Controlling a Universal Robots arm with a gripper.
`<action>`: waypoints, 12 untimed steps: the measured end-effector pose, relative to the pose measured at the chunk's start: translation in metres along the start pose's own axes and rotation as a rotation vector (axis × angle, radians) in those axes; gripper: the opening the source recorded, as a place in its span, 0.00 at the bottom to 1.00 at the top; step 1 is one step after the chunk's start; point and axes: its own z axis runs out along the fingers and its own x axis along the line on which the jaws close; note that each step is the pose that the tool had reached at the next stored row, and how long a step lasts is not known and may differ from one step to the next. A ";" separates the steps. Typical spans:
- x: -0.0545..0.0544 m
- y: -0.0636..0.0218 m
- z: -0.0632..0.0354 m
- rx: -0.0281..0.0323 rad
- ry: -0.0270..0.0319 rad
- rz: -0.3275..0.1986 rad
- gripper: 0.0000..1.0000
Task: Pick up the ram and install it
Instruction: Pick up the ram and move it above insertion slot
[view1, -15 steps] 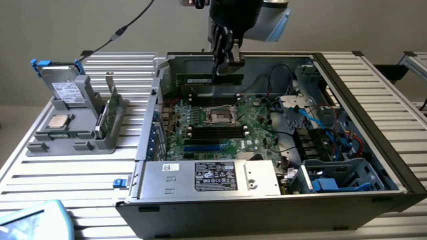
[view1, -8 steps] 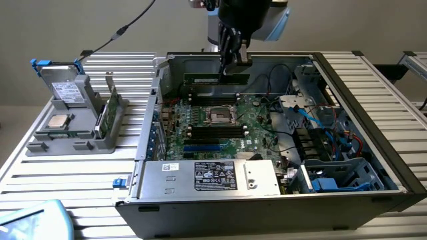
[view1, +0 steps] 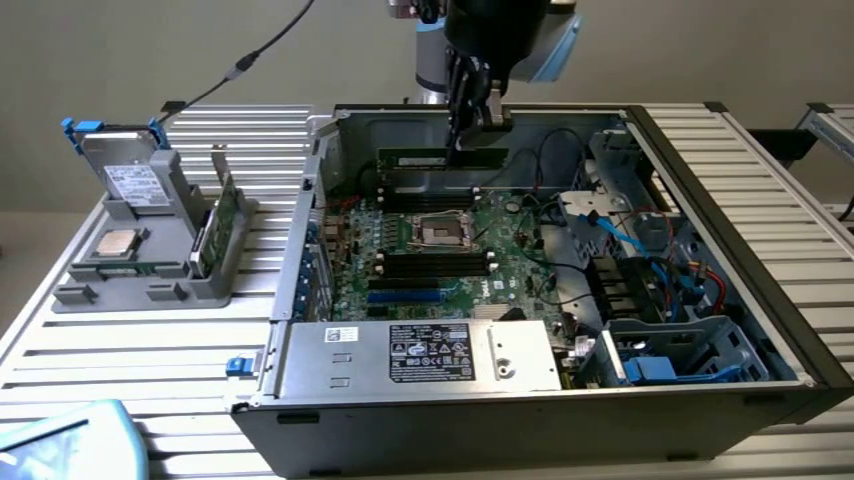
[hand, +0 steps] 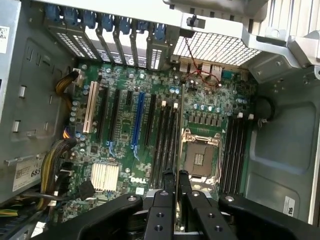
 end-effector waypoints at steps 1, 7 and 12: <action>0.000 0.0000 0.0002 0.0071 0.0030 0.005 0.14; 0.000 -0.0003 0.0027 0.0355 0.0147 0.048 0.14; 0.000 0.0001 0.0076 0.0403 0.0226 0.080 0.14</action>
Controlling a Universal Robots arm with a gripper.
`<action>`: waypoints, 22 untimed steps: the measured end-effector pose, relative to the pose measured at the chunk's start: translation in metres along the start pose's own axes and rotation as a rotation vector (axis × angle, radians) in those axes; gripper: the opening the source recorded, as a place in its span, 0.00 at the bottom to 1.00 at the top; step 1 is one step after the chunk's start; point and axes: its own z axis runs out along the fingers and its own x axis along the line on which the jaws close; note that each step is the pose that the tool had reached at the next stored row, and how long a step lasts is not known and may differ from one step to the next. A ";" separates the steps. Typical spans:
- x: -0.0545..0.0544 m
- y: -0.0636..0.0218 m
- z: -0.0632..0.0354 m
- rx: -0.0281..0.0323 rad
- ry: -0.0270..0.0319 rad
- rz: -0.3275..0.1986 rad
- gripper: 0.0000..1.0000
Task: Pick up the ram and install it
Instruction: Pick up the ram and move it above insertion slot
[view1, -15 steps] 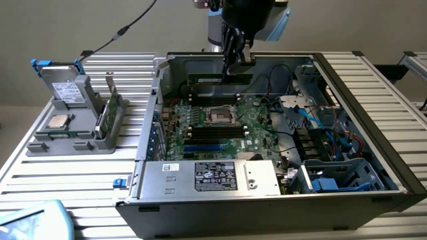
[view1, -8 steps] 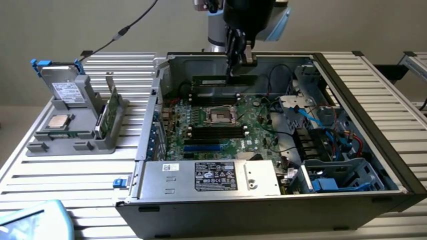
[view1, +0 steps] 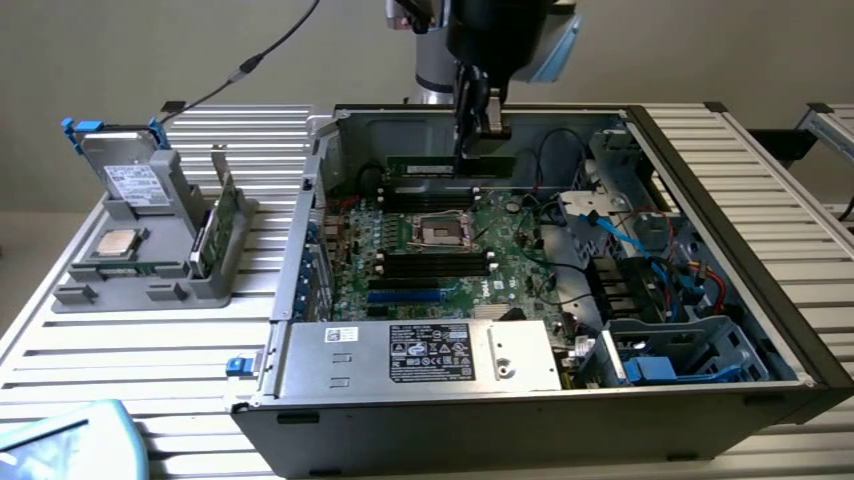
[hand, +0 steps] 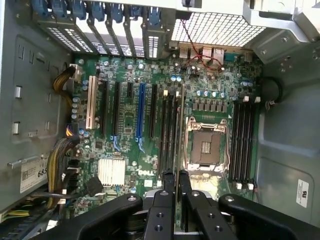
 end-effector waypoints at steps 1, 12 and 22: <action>0.000 0.0001 0.0011 0.0001 0.0017 0.004 0.14; -0.007 0.0000 0.0158 -0.0004 0.0245 0.017 0.14; -0.016 -0.0004 0.0247 -0.0011 0.0402 0.018 0.14</action>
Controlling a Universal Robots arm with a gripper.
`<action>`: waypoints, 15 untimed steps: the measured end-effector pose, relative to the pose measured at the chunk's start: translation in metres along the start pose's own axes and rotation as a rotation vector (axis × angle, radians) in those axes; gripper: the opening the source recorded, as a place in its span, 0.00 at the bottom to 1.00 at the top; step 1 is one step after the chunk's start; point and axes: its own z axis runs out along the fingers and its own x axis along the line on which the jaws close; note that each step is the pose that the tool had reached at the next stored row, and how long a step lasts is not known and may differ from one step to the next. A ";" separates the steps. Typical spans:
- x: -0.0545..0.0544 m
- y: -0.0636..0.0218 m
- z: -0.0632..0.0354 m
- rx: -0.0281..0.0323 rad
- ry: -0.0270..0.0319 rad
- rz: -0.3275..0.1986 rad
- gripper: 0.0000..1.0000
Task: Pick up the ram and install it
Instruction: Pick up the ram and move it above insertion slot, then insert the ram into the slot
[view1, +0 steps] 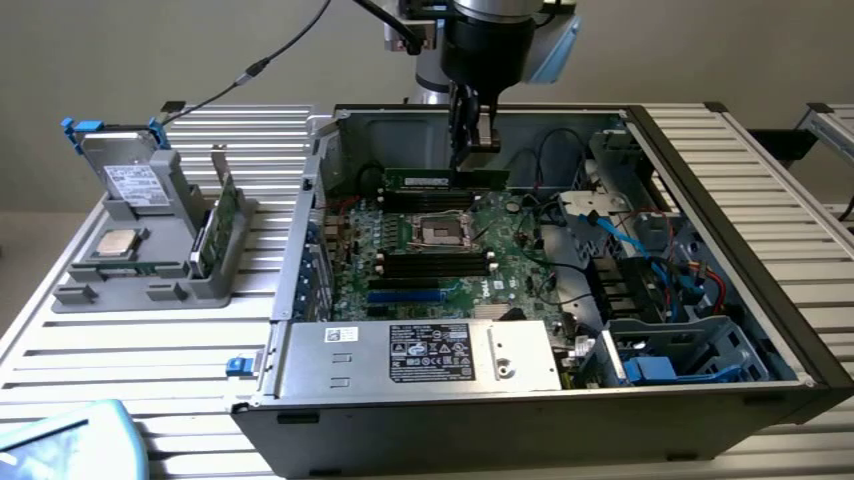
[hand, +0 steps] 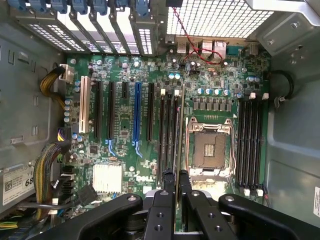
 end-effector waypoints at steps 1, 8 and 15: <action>0.000 0.0000 -0.0001 0.0000 0.0000 0.000 0.14; 0.000 0.0000 -0.0003 0.0000 0.0000 0.000 0.14; 0.000 -0.0001 0.0030 -0.0001 0.0003 0.000 0.14</action>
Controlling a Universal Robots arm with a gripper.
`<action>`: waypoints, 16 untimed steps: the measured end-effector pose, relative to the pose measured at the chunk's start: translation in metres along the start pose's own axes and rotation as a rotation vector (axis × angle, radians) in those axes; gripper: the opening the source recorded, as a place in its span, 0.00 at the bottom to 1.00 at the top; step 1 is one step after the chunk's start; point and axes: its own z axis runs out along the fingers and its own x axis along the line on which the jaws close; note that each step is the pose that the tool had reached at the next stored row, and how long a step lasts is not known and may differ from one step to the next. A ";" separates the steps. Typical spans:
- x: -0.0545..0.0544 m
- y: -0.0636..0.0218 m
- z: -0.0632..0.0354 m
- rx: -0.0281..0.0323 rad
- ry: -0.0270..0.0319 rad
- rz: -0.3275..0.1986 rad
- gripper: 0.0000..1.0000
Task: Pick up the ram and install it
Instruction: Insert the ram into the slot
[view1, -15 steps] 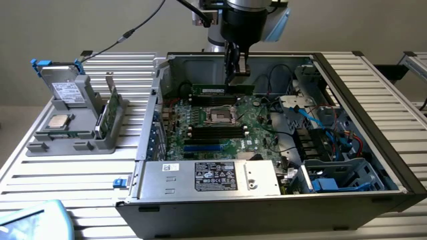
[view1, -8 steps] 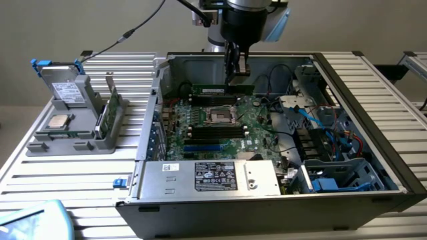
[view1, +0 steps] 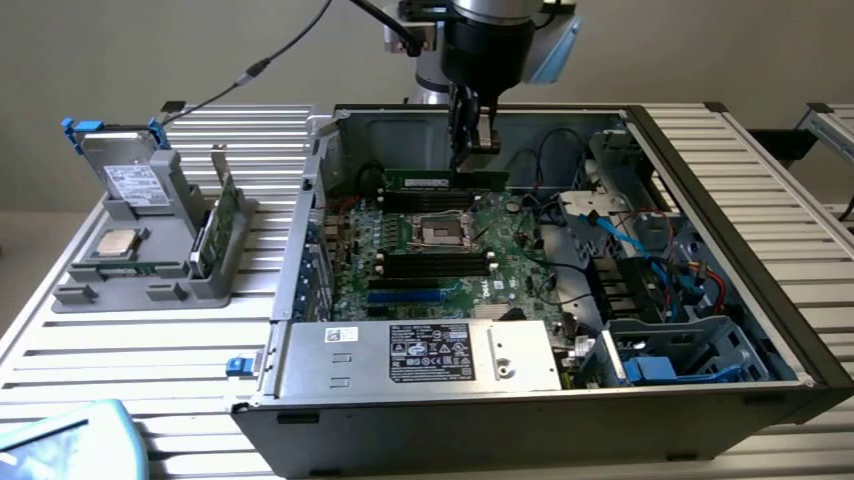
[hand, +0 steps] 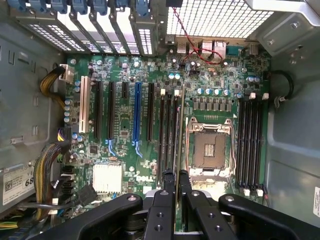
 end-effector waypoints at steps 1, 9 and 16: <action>0.000 0.0001 0.0020 0.0001 -0.0003 0.000 0.14; 0.000 0.0004 0.0165 0.0001 -0.0003 0.000 0.14; 0.000 0.0004 0.0293 0.0000 -0.0003 0.000 0.14</action>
